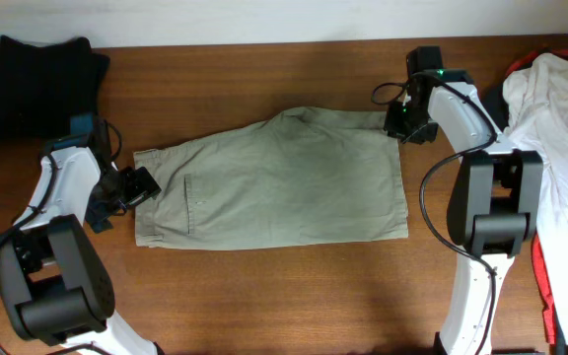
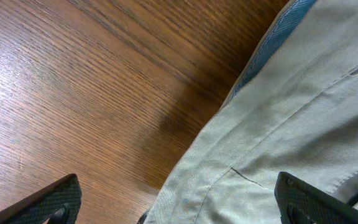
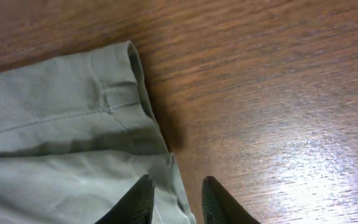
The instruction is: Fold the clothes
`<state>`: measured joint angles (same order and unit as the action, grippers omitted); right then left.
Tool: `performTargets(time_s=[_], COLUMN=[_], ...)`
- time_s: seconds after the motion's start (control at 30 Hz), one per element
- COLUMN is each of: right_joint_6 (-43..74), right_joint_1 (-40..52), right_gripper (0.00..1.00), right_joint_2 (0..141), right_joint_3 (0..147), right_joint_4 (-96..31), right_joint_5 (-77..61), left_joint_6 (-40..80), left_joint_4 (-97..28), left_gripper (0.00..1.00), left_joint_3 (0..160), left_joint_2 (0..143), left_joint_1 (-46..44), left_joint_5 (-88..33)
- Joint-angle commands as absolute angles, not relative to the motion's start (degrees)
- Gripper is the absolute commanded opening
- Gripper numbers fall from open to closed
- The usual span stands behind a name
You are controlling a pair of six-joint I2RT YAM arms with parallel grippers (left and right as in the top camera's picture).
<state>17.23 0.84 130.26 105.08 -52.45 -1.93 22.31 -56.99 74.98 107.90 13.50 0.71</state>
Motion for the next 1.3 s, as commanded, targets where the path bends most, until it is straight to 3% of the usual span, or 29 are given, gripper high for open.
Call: performTargets(time_s=[0.0, 0.07, 0.1, 0.2, 0.3, 0.33, 0.83, 0.97, 1.03, 1.07, 1.1, 1.2, 1.23, 1.27], right_joint_6=[16.69, 16.71, 16.71, 16.67, 16.69, 16.71, 19.53, 19.35, 19.31, 19.33, 19.35, 19.29, 17.04, 14.92], right_joint_1=[1.13, 1.13, 1.13, 1.13, 1.13, 1.13, 1.72, 2.42, 2.39, 2.28, 2.17, 1.02, 1.02, 1.19], right_gripper=[0.23, 0.21, 0.27, 0.3, 0.17, 0.04, 0.04, 0.04, 0.27, 0.47, 0.51, 0.53, 0.41, 0.33], right_joint_2=[130.78, 130.78, 130.78, 130.89, 131.52, 131.63, 125.93, 129.36, 132.88, 134.1, 133.99, 129.97, 129.19, 129.03], right_joint_3=[106.17, 106.15, 106.13, 106.04, 106.04, 106.04, 114.98, 114.43, 114.43, 114.43, 114.45, 117.78, 119.7, 120.36], right_joint_4=[-51.81, -51.33, -51.29, -51.18, -51.09, -51.11, -50.02, -45.41, -44.82, -46.48, -48.29, -58.15, -63.07, -66.54], right_joint_5=[-1.93, -3.2, -3.18, -3.79, -4.49, -4.47, -9.85, -5.58, -5.45, -3.75, -2.0, -1.26, -3.99, -7.46], left_joint_6=[22.48, 22.48, 22.48, 22.48, 22.48, 22.48, 22.48, 22.48, 22.48, 22.46, 22.44, 19.18, 18.28, 16.08], left_joint_4=[-57.06, -57.04, -57.06, -57.04, -57.04, -57.04, -55.61, -54.68, -54.65, -54.72, -54.89, -55.35, -55.77, -55.7], left_gripper=[0.99, 0.99, 0.99, 0.99, 0.99, 0.99, 0.99, 0.99, 0.99, 0.99, 0.99, 0.99, 0.98, 0.83], left_joint_3=[74.78, 74.78, 74.78, 74.78, 74.78, 74.78, 74.78, 74.78, 74.78, 74.78, 74.78, 74.96, 74.96, 74.96], left_joint_2=[107.02, 107.02, 107.02, 107.02, 107.02, 107.02, 107.02, 107.02, 107.02, 107.02, 107.02, 104.9, 101.78, 98.96], left_joint_1=[13.78, 13.78, 13.78, 13.78, 13.78, 13.78, 13.78, 13.78, 13.78, 13.78, 13.78, 13.76, 13.21, 11.97], left_joint_5=[1.32, 1.32, 1.32, 1.32, 1.32, 1.32, 1.32, 1.3, 1.3, 1.15, 0.84, 0.64, -0.27, -2.74])
